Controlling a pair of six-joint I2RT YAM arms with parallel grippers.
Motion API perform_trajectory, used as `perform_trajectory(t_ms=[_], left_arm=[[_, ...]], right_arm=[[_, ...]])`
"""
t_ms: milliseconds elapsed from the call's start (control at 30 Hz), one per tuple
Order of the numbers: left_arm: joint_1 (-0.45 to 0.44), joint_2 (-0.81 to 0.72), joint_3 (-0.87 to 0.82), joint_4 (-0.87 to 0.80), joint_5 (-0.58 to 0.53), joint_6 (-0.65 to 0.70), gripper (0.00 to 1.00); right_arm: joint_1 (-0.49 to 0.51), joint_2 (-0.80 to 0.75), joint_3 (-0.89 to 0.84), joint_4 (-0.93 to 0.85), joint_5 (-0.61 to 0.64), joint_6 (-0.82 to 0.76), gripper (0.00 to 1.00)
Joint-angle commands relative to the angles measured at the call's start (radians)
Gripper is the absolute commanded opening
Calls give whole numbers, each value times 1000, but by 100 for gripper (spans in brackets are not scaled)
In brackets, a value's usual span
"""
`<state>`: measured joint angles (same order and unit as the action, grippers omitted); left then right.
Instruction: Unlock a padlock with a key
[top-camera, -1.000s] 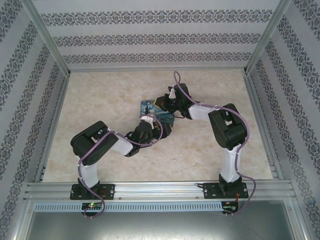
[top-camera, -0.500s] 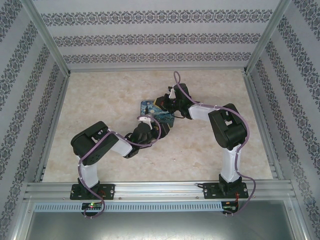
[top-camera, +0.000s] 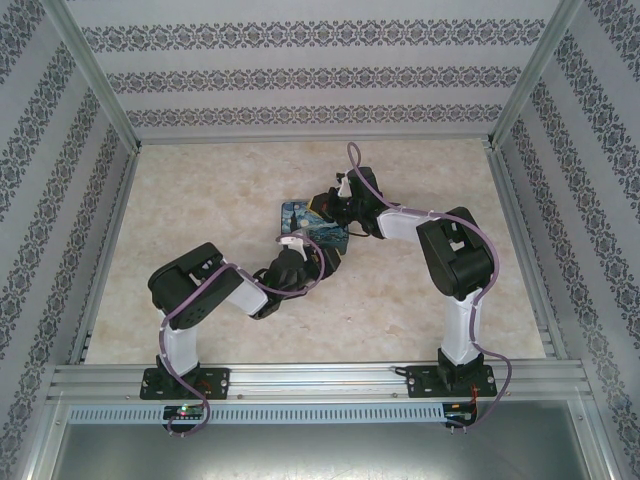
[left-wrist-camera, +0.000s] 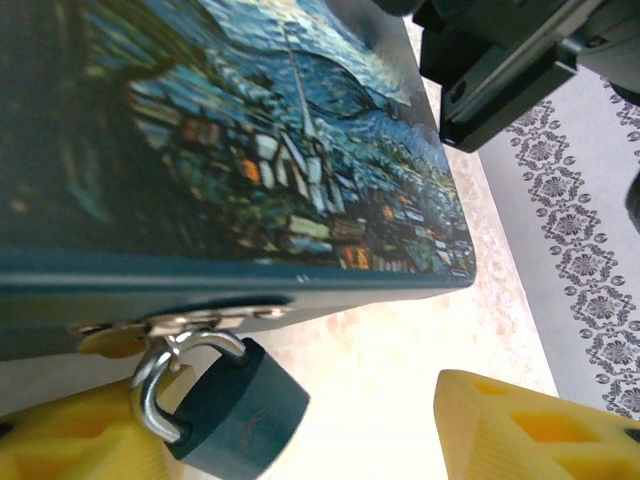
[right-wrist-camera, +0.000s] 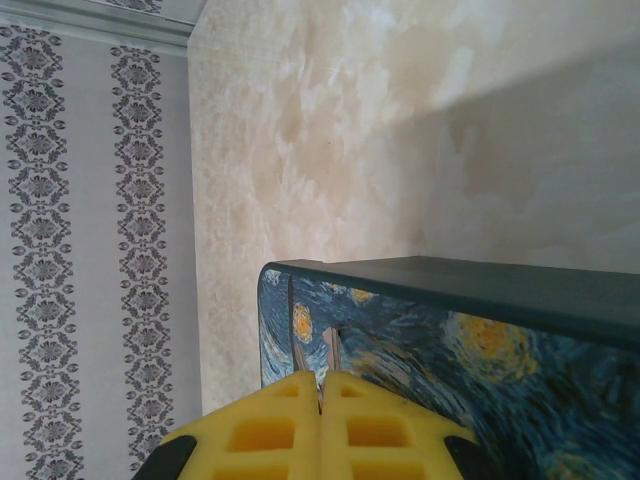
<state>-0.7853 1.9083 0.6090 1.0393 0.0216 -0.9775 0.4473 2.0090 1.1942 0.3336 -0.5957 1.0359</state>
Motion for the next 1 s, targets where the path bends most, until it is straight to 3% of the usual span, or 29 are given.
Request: perform_trajectory(t_ms=[0,967], left_arm=[[-14,-28,15,51,-27,-14,62],[-14,52,1,59,-116,-90,40]], right_arm=[[11,34,-31,-92,-24,-14,0],[0,33,-53,-78,-36,-13,0]])
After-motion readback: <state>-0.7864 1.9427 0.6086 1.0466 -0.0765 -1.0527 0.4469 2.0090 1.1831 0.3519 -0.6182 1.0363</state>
